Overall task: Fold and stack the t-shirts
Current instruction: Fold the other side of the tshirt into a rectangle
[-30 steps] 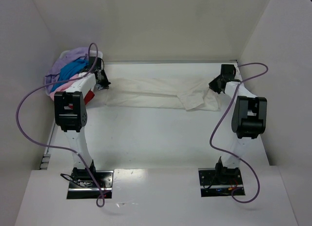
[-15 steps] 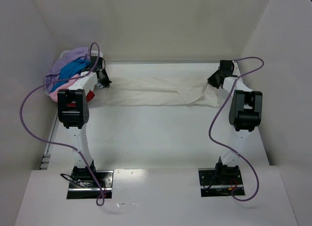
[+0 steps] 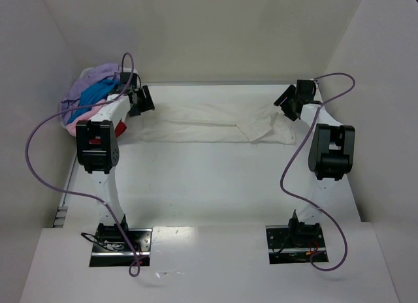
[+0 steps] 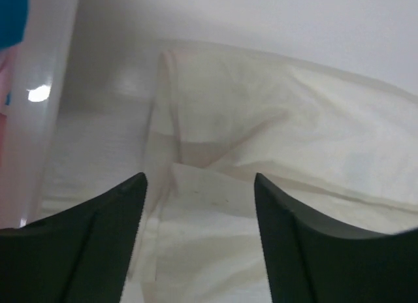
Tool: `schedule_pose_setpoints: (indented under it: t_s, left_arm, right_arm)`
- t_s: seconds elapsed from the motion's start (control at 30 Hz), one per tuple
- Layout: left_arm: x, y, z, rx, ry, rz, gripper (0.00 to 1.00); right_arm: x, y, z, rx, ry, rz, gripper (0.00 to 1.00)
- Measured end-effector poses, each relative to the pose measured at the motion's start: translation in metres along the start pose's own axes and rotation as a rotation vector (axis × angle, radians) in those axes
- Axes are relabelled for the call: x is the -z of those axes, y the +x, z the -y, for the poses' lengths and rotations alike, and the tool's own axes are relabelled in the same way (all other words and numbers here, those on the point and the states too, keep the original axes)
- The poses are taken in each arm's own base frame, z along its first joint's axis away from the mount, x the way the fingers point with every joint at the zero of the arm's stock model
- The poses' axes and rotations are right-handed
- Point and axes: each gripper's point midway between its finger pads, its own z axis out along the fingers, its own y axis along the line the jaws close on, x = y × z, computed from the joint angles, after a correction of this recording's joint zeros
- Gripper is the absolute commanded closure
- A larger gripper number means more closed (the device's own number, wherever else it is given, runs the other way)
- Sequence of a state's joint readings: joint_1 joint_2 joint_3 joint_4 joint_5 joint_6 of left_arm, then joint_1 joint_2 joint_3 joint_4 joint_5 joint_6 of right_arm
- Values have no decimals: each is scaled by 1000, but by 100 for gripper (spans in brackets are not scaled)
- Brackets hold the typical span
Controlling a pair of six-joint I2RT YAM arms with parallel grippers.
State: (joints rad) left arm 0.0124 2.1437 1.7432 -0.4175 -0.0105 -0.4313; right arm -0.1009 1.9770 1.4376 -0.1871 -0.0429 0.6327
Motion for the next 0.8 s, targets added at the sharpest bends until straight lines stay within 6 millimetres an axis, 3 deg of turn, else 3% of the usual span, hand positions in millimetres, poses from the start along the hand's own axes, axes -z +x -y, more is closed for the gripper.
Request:
schedule_pose_setpoints:
  t_s: [0.13,0.27,0.37,0.47,0.53,0.63,0.8]
  left_arm:
    - [31,-17,35,-52,118,56,13]
    - [77,-26,96,-146,284,128,10]
    - [102,-12,144,-222,406,143,9]
    - [107,19,179,-276,489,105,9]
    - [104,46,189,-300,513,53,9]
    - [96,74,189,-310,519,-15,9]
    - [75,90,180,-303,488,-62,9]
  right_arm:
    - [40,-2,-10,5,-54,16,26]
    - [74,7,-15,8,-110,19,26]
    - [78,31,-5,4,-113,-34,26]
    - [72,58,6,2,-89,-101,26]
    - [68,70,8,8,-83,-134,26]
    - [62,83,6,19,-86,-167,31]
    - [48,99,8,25,-78,-216,49]
